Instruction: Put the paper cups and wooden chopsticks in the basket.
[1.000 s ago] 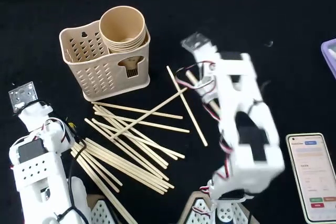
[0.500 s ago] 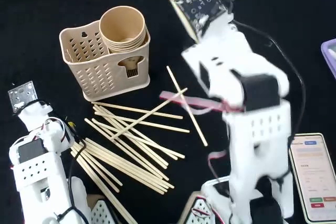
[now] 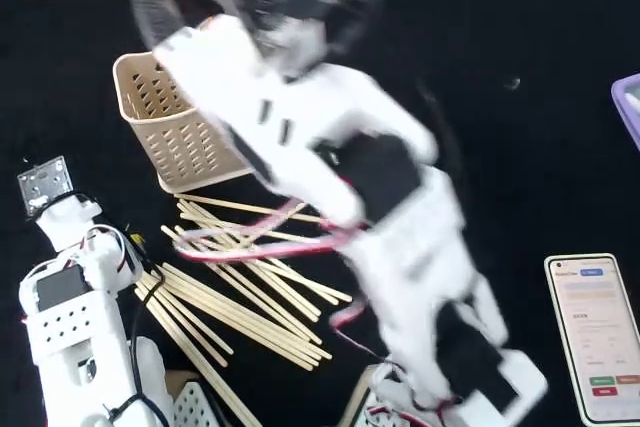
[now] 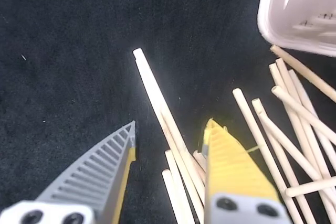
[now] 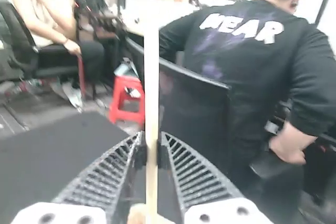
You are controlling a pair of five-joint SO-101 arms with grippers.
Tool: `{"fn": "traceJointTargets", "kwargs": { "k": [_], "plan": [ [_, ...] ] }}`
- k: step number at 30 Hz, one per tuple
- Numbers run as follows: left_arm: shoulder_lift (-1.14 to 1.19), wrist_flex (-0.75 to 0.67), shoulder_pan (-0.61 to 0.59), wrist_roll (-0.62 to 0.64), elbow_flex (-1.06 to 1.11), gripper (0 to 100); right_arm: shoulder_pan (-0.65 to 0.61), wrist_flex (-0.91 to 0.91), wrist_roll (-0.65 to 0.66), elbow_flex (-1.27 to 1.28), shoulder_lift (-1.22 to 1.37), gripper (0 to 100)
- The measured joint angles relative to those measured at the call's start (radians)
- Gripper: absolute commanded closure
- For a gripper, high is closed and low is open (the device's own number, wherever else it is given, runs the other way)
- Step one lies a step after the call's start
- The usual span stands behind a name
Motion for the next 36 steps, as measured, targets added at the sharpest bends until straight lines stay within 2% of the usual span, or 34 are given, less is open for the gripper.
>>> {"fn": "traceJointTargets", "kwargs": {
  "k": [4, 7, 15, 19, 22, 28, 32, 36],
  "plan": [
    [0.000, -0.009, 0.000, 0.000, 0.003, 78, -0.029, -0.209, -0.005, -0.002, 0.147, 98.8],
    [0.000, -0.009, 0.000, 0.000, 0.003, 78, -0.032, -0.298, -0.005, -0.002, 0.256, 98.8],
    [0.000, -0.009, 0.000, 0.000, 0.003, 78, -0.032, -0.324, -0.011, 0.000, 0.453, 98.5],
    [0.000, -0.009, 0.000, 0.000, 0.003, 78, -0.031, -0.315, -0.011, 0.000, 0.482, 88.7],
    [0.000, -0.009, 0.000, 0.000, 0.003, 78, -0.032, -0.256, -0.011, -0.006, 0.483, 87.9],
    [0.000, -0.009, 0.000, 0.000, 0.003, 78, -0.032, -0.037, -0.011, -0.198, 0.483, 90.6],
    [0.000, -0.009, 0.000, 0.000, 0.003, 78, -0.031, 0.207, -0.009, -0.333, 0.416, 90.4],
    [0.000, -0.009, 0.000, 0.000, 0.003, 78, -0.031, 0.539, -0.009, -0.405, 0.301, 90.3]
  ]
}}
